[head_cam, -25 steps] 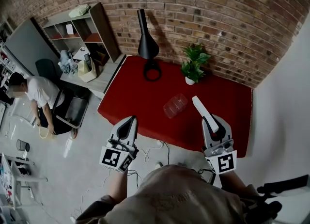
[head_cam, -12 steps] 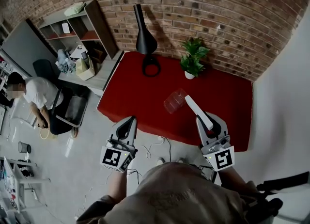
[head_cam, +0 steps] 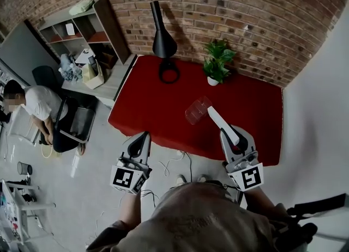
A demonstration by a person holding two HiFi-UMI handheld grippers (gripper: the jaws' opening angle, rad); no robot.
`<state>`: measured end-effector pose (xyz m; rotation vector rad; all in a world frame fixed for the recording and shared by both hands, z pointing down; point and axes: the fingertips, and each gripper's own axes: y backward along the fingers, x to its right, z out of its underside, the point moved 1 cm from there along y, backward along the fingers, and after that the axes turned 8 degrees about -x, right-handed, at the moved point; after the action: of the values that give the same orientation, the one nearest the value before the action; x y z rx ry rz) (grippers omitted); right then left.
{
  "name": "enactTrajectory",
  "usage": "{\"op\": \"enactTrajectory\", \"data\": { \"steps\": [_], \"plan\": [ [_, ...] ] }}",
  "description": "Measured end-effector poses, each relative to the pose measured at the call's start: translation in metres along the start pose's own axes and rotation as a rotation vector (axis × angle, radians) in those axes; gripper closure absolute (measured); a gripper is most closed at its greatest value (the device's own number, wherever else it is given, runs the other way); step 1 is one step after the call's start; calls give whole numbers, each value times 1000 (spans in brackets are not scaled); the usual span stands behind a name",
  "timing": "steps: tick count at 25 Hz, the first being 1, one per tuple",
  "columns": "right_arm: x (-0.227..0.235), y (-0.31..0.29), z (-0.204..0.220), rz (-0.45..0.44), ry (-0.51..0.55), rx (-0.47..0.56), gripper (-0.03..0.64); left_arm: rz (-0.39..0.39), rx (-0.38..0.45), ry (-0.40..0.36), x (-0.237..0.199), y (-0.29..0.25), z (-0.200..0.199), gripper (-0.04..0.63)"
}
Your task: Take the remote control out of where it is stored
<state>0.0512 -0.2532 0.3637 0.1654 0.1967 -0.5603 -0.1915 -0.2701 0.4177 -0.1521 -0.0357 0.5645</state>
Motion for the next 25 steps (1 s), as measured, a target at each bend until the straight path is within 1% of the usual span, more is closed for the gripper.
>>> {"op": "enactTrajectory", "data": {
  "steps": [3, 6, 10, 13, 15, 19, 22, 25],
  "plan": [
    [-9, 3, 0, 20, 20, -15, 534, 25, -7, 6, -5, 3, 9, 591],
    [-18, 12, 1, 39, 20, -32, 534, 56, -27, -10, -9, 8, 23, 591],
    [-28, 28, 2, 57, 5, -89, 534, 87, -30, 4, -8, 12, 30, 591],
    [-33, 36, -1, 56, 35, -96, 534, 113, -39, 14, -10, 13, 42, 591],
    [-38, 41, -1, 56, 37, -102, 534, 117, -38, 26, -10, 14, 45, 591],
    [-43, 53, -4, 47, 10, -118, 534, 117, -39, 25, -2, 18, 46, 591],
    [-41, 63, -10, 46, 47, -103, 534, 120, -52, 13, 10, 23, 48, 591],
    [-39, 78, -9, 38, 46, -104, 534, 112, -67, 5, 24, 30, 52, 591]
  ]
}}
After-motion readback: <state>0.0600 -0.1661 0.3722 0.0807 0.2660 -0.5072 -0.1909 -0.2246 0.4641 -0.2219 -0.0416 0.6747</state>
